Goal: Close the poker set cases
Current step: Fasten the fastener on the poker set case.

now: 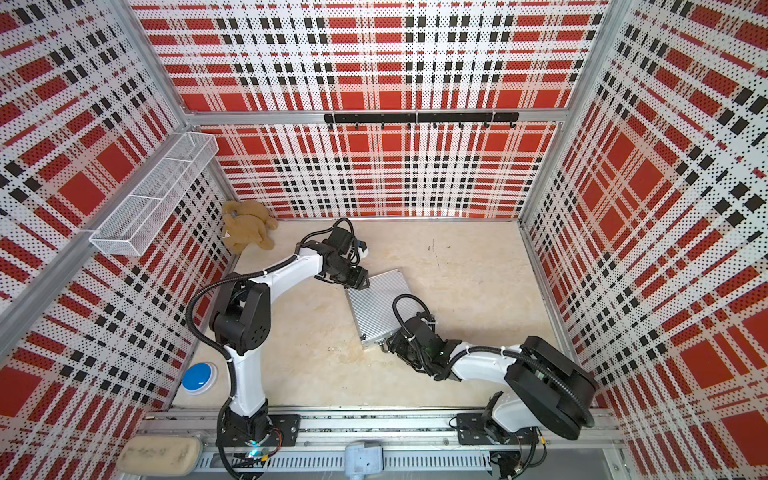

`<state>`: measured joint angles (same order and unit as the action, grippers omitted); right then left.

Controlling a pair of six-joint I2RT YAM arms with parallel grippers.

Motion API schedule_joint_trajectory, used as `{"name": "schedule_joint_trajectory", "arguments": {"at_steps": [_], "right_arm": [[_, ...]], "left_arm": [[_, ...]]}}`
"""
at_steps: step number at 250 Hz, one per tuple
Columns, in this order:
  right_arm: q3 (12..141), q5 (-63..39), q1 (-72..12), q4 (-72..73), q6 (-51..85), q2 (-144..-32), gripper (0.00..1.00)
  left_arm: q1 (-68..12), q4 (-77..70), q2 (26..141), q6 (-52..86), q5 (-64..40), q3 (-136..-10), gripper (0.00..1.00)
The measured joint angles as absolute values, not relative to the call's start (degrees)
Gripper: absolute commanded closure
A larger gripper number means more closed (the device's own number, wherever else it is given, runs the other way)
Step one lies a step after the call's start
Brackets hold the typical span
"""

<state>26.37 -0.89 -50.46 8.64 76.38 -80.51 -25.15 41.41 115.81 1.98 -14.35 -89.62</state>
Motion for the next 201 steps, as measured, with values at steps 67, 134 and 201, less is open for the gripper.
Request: {"name": "schedule_joint_trajectory", "arguments": {"at_steps": [67,134,201], "right_arm": [[26.57,-0.3,-50.46,7.16,76.31,-79.4,0.43],[26.57,0.12,-50.46,7.11,76.31,-79.2,0.43],[26.59,0.54,-50.46,7.01,76.34,-78.19,0.44]], "left_arm": [[-25.15,40.73,115.79,1.63,-14.61,-89.27,0.38],[-25.15,40.23,115.77,1.41,-14.79,-88.97,0.38],[-25.15,39.66,115.52,1.21,-14.81,-88.51,0.39]]}}
